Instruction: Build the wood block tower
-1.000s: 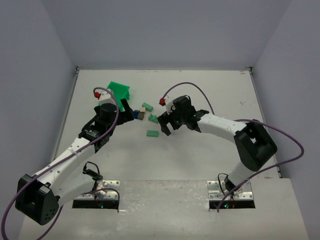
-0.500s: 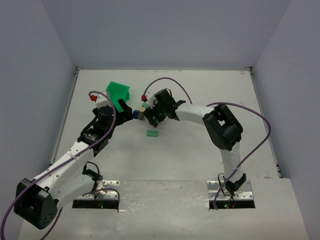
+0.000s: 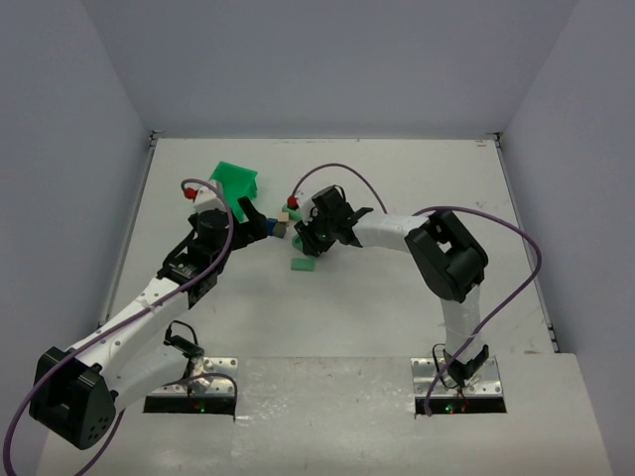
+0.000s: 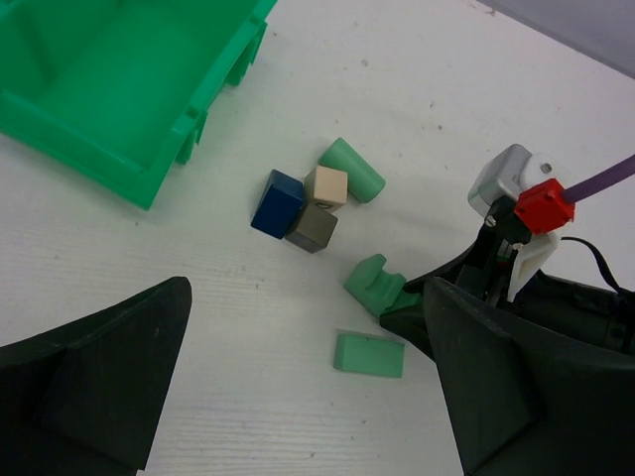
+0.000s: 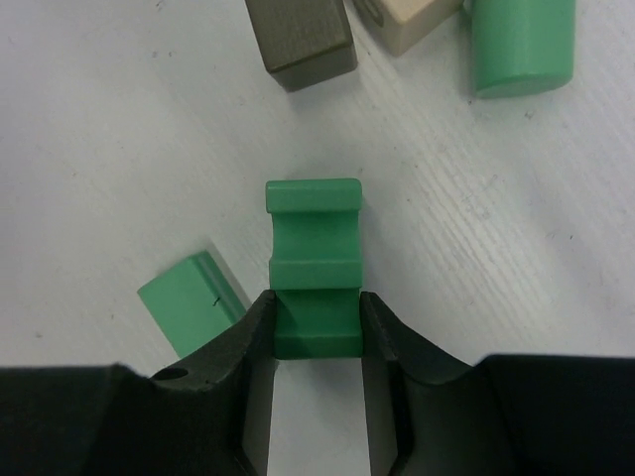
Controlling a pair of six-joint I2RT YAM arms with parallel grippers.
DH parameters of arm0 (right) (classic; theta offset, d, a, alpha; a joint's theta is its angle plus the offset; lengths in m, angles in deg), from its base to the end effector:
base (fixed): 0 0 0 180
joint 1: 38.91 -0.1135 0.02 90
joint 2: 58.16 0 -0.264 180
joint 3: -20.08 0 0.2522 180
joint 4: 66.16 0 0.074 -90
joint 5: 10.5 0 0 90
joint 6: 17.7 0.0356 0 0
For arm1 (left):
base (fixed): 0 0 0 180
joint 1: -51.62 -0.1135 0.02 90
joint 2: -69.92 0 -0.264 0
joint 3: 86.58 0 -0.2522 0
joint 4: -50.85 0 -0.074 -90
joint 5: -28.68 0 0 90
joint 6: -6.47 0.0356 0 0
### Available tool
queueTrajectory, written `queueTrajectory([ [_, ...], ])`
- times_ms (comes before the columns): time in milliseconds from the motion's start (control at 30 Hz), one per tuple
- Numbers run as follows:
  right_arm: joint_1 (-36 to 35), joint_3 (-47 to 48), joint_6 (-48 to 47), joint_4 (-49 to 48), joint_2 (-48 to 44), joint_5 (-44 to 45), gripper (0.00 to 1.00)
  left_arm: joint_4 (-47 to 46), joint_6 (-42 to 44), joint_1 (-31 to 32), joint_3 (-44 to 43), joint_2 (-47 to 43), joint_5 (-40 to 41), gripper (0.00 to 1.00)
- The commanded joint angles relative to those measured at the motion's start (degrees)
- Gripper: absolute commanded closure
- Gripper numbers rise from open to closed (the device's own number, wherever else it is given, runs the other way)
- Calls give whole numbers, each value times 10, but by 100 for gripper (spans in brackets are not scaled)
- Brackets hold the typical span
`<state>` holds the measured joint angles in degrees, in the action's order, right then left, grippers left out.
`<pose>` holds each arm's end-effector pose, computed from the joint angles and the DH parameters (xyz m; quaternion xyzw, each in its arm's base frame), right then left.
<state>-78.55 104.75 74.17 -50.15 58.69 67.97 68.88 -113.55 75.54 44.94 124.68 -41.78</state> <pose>0.3230 0.2768 0.1336 -0.3347 0.8678 0.2136 0.2987 0.2026 -0.0768 0.2573 -0.1360 0.8219 -0.1153 0.5410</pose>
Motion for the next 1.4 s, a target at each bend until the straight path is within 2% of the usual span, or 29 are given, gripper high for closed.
queueTrajectory([
  [0,-5,-38,57,-61,-82,-17,91,-30,8,0,-10,-4,-34,0],
  [67,-5,-55,83,-67,-109,-18,92,-40,17,0,-6,-10,-60,0],
  [167,-3,-90,158,-73,-182,-48,92,-93,38,0,13,-33,-150,0],
  [400,18,-209,317,-146,-351,-151,85,-229,54,0,83,-119,-356,0],
  [467,22,-223,338,-163,-388,-178,83,-268,47,0,101,-131,-395,0],
  [667,23,-236,407,-193,-417,-290,83,-439,17,0,154,-128,-536,0],
  [900,28,-267,472,-295,-432,-309,85,-526,-21,0,174,-119,-569,0],
  [1367,28,-303,522,-419,-459,-336,85,-558,-55,0,175,-89,-562,4],
])
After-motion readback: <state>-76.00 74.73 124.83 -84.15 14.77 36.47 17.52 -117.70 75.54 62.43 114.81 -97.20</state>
